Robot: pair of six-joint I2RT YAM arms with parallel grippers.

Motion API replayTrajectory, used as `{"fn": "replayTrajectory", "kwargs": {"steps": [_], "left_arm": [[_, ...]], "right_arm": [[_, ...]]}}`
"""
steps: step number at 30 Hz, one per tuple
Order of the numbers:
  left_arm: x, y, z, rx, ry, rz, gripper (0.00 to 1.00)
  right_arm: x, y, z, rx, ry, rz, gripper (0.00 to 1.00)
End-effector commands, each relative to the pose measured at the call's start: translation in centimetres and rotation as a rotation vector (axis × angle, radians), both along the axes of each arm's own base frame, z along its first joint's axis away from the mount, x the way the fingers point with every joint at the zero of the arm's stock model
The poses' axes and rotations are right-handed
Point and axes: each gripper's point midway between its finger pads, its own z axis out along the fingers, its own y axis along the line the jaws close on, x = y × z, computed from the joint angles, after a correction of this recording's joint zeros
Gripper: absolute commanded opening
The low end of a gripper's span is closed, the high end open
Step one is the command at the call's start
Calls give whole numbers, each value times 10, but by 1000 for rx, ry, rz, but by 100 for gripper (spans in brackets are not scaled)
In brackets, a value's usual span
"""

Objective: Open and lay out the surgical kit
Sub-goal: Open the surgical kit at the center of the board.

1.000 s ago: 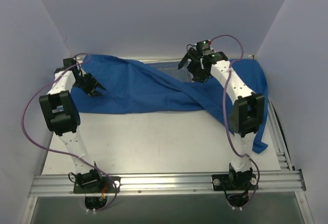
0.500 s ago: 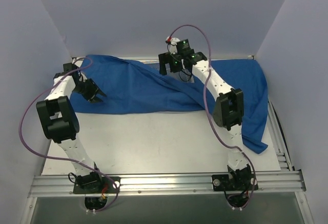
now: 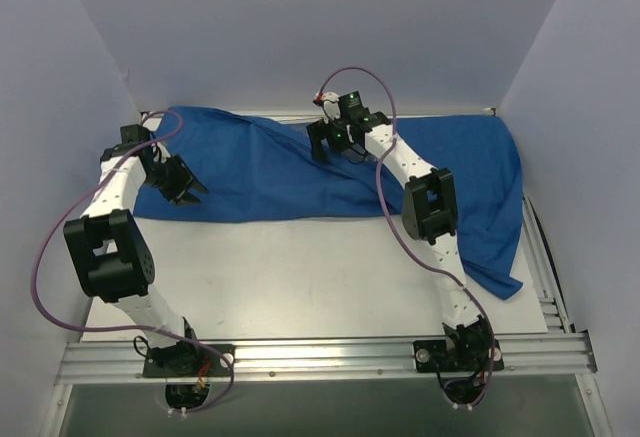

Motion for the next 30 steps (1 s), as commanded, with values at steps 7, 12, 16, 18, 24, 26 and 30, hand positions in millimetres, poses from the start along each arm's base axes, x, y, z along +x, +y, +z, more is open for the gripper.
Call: {"fn": "replayTrajectory", "kwargs": {"steps": [7, 12, 16, 18, 24, 26, 30], "left_arm": [[-5, 0, 10, 10, -26, 9, 46], [0, 0, 13, 7, -41, 18, 46], [-4, 11, 16, 73, -11, 51, 46], [-9, 25, 14, 146, 25, 110, 45], [-7, 48, 40, 253, -6, 212, 44], [-2, 54, 52, 274, -33, 223, 44], [8, 64, 79, 322, -104, 235, 44]], "right_arm": [[4, 18, 41, 124, -55, 53, 36], [-2, 27, 40, 159, -30, 89, 27], [-7, 37, 59, 178, -54, 96, 0], [-15, 49, 71, 187, -66, 97, 0], [-79, 90, 107, 183, -68, 152, 0], [-107, 99, 115, 174, -56, 185, 0], [-183, 123, 112, 129, 23, 269, 0]]}}
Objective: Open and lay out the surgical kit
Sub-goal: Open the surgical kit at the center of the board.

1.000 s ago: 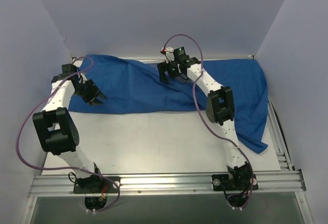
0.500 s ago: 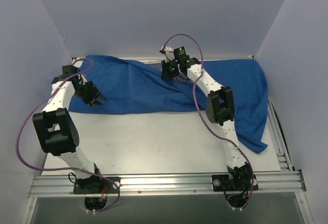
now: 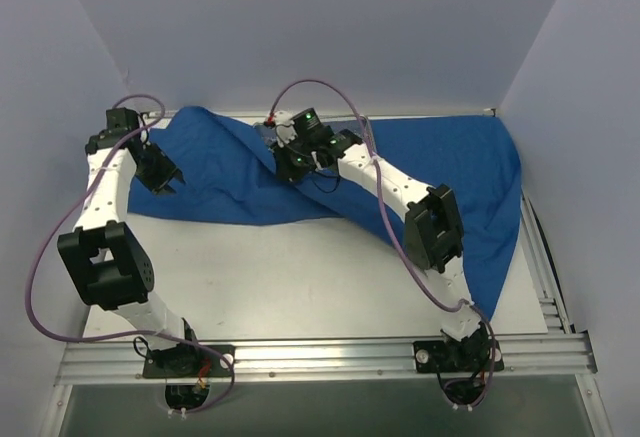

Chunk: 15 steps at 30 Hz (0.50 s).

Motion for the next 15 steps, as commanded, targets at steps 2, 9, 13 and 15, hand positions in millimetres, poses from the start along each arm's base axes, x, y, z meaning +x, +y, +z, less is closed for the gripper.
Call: {"fn": "replayTrajectory", "kwargs": {"steps": [2, 9, 13, 15], "left_arm": [[11, 21, 56, 114, -129, 26, 44], [24, 22, 77, 139, -192, -12, 44], [25, 20, 55, 112, -158, -4, 44], [25, 19, 45, 101, -136, -3, 45]], "right_arm": [[-103, 29, 34, -23, 16, 148, 0], [-211, -38, -45, -218, 201, 201, 0], [-240, -72, -75, -290, 305, 177, 31], [-240, -73, -71, -261, 308, 144, 48]]}}
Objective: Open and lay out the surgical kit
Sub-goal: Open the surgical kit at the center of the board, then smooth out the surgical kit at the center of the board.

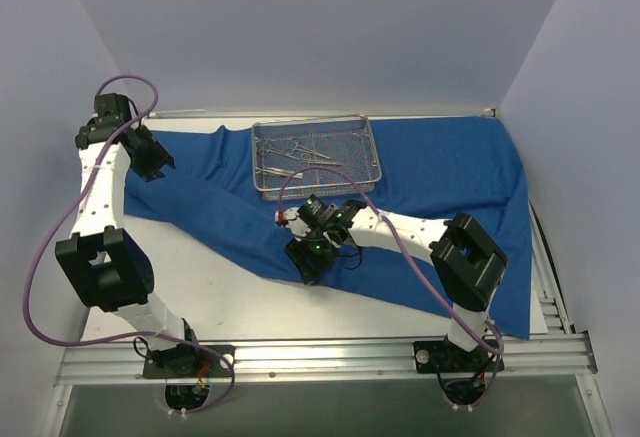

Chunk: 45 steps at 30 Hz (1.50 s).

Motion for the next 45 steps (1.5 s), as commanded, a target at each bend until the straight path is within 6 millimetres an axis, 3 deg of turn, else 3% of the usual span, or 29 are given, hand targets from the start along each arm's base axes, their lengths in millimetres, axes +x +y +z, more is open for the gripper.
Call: {"fn": "replayTrajectory", "kwargs": {"steps": [1, 4, 7, 9, 10, 12, 14, 15, 17, 18, 19, 20, 21, 22, 23, 24, 26, 27, 31, 32, 37, 45], "left_arm": [[0, 1, -11, -7, 18, 0, 44], [-1, 4, -20, 3, 38, 9, 45], [2, 9, -24, 9, 56, 18, 45], [14, 8, -15, 11, 21, -18, 47], [22, 7, -22, 5, 34, -38, 46], [49, 0, -21, -28, -14, -131, 33], [65, 0, -24, -23, -15, -180, 22], [82, 2, -31, -33, -12, -197, 16], [97, 3, -39, -24, 2, -230, 11], [98, 12, -65, 2, 90, -202, 6], [112, 17, -53, 27, 50, -196, 4], [115, 18, -58, 26, 64, -194, 3], [122, 23, -81, 36, 106, -182, 2], [133, 27, -72, 54, 75, -171, 2], [131, 28, -78, 46, 102, -167, 2], [134, 30, -104, 27, 148, -167, 2], [140, 35, -109, 34, 148, -156, 2], [141, 37, -120, 41, 165, -147, 2], [144, 40, -148, 18, 182, -135, 2], [145, 39, -155, 8, 185, -133, 2], [145, 34, -185, -45, 227, -103, 2], [130, 36, -221, -99, 339, -61, 2]], "right_arm": [[-2, -10, 21, 35, 6, -74, 57], [13, -2, 39, 92, 5, -123, 59], [44, 6, 68, 175, -15, -197, 59], [72, 9, 91, 221, -54, -258, 58], [91, 2, 99, 236, -60, -332, 55], [123, -5, 119, 271, -99, -432, 48], [162, -31, 130, 290, -105, -595, 28], [177, -41, 134, 301, -109, -650, 10], [213, -79, 136, 314, -112, -802, 0], [225, -93, 133, 304, -111, -859, 0], [240, -108, 139, 310, -135, -910, 0], [256, -131, 143, 302, -171, -966, 0], [265, -143, 144, 281, -206, -997, 0], [280, -159, 156, 265, -274, -1046, 0], [291, -184, 159, 245, -310, -1088, 0], [302, -196, 158, 240, -332, -1111, 0], [317, -219, 160, 239, -352, -1154, 0], [326, -239, 148, 211, -345, -1187, 0], [346, -273, 116, 167, -323, -1254, 0], [349, -274, 101, 166, -287, -1255, 0], [352, -283, 61, 97, -240, -1275, 0], [340, -287, -10, -4, -138, -1281, 0]]}}
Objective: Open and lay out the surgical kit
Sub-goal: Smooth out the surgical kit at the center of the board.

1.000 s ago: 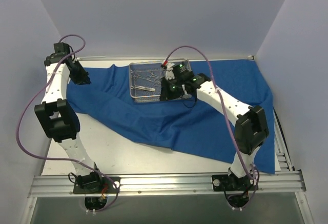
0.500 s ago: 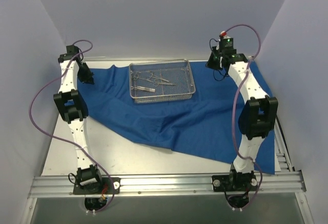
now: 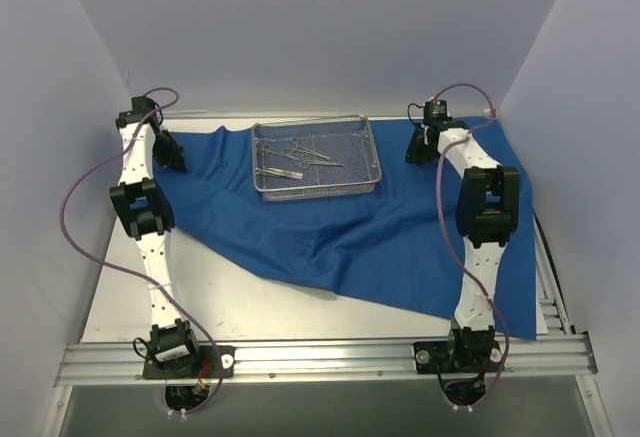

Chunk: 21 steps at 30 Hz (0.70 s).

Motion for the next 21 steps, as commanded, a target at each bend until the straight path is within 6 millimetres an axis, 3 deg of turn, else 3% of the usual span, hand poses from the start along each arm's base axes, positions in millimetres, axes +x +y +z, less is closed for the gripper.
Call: {"fn": "replayTrajectory", "kwargs": {"steps": [1, 6, 10, 14, 21], "left_arm": [[-17, 4, -36, -28, 104, 38, 2], [-16, 12, -59, -75, 115, 71, 2], [-4, 14, -68, -148, 68, 103, 2], [14, 9, -72, -246, -7, 120, 2], [52, 2, -70, -385, -161, 153, 2]], "right_arm": [[-3, -1, -15, -24, 24, 1, 0], [-3, -1, -44, -21, 69, -5, 0], [2, 5, -68, 34, 110, -24, 0], [8, 7, -90, 72, 135, -54, 0], [23, 1, -101, 158, 111, -127, 0]]}}
